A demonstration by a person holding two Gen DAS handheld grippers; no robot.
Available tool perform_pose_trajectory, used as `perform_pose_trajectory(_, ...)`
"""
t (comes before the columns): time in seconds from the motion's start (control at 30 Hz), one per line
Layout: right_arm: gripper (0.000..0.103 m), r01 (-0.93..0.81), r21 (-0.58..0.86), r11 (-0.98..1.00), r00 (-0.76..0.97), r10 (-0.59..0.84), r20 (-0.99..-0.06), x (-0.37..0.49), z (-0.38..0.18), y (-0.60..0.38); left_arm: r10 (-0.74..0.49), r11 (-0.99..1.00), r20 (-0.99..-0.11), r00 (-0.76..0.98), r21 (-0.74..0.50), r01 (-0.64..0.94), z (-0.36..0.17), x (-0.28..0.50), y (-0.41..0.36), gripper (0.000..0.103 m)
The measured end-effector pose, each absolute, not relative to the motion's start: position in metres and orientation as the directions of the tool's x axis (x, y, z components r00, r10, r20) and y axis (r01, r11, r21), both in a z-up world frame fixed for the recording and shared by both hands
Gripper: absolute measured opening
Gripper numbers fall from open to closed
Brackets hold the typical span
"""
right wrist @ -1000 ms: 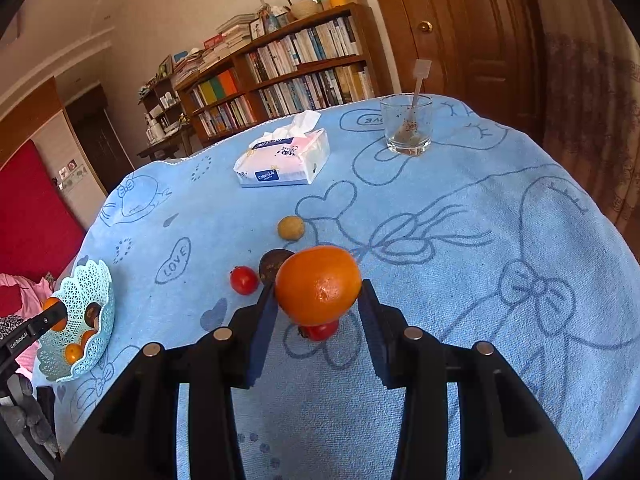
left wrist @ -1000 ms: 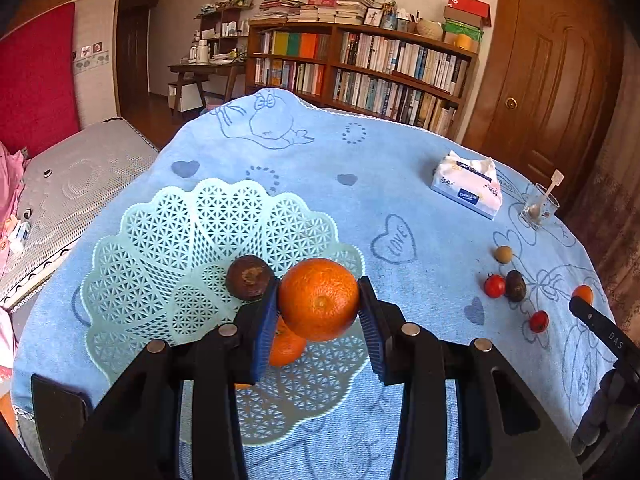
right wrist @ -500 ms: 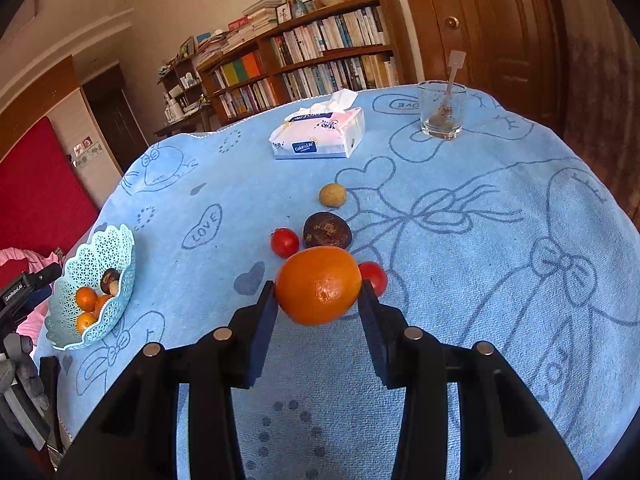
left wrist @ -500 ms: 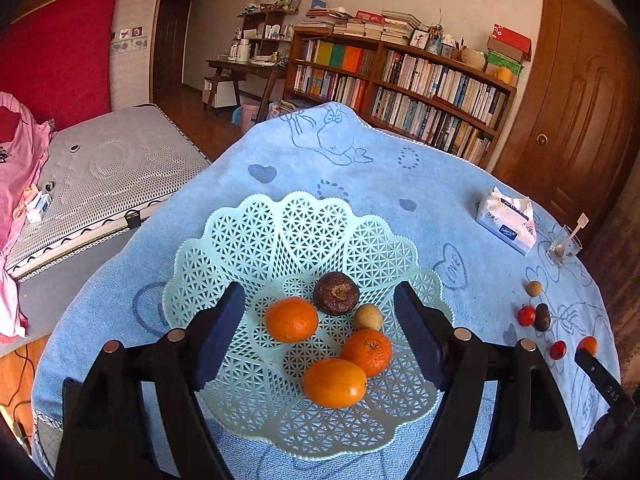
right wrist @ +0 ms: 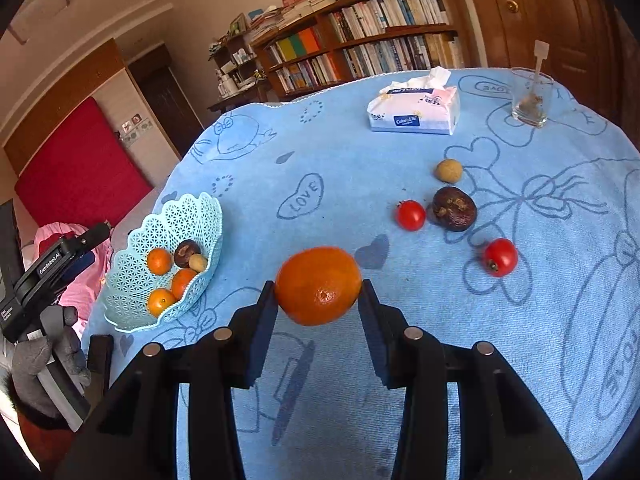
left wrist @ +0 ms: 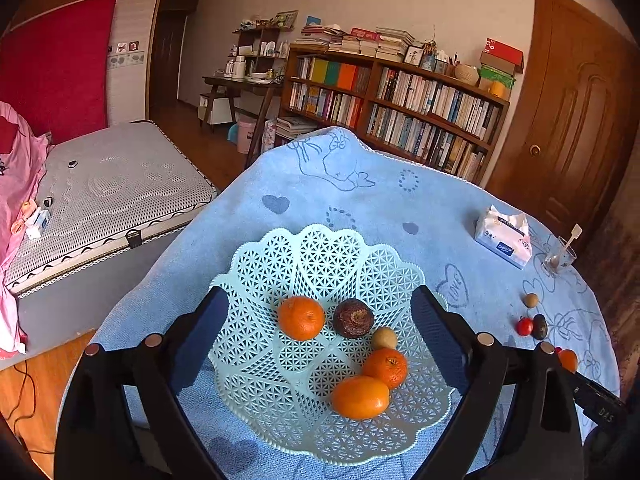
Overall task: Organize fruits
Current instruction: 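Lower the held tangerine into the basket with the right gripper and open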
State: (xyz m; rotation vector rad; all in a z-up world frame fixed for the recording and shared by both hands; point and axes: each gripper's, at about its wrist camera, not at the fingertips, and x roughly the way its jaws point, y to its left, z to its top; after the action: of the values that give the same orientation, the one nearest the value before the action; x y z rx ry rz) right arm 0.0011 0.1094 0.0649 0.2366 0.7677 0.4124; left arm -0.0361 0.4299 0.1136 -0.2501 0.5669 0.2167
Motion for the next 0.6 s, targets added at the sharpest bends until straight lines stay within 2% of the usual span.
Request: perform_pose_trajectory(0.6, 0.042, -0.455, 0.283, 0.844, 0.583, 0.523, -0.622, 0.033, 0.094, 0.234, 0.109, 0.929, -0.541, 0.834, -0.243, -0.279, 0.114, -0.035, 0.461, 0.096)
